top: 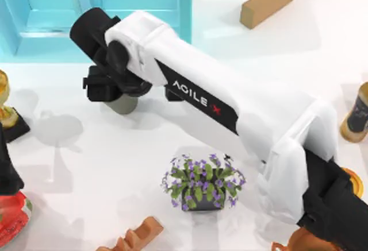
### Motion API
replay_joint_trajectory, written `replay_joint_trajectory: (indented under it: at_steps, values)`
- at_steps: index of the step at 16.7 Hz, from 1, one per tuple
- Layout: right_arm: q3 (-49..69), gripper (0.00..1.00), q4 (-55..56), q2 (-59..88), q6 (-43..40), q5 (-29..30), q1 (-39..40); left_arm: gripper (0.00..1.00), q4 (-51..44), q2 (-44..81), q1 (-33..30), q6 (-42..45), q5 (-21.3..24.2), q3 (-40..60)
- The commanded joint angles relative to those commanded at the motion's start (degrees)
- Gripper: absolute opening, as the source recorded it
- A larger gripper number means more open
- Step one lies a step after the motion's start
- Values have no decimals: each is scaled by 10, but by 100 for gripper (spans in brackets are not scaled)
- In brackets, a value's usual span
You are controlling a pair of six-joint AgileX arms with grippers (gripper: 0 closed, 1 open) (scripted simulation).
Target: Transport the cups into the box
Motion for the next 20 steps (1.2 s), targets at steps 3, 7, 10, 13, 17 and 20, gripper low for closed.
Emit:
replay_joint_trajectory:
  at_steps: [3,7,10,13,17,20]
  values:
    - [0,62,0,0,0,0,0,100,0,0,0,0,0,0]
    - [0,32,0,0,0,0,0,100,0,0,0,0,0,0]
    - [0,10,0,0,0,0,0,100,0,0,0,0,0,0]
    - [0,0,0,0,0,0,0,100,0,0,0,0,0,0]
    - [0,0,0,0,0,0,0,100,0,0,0,0,0,0]
    - [-2,0,0,-3,0,0,2,100,0,0,0,0,0,0]
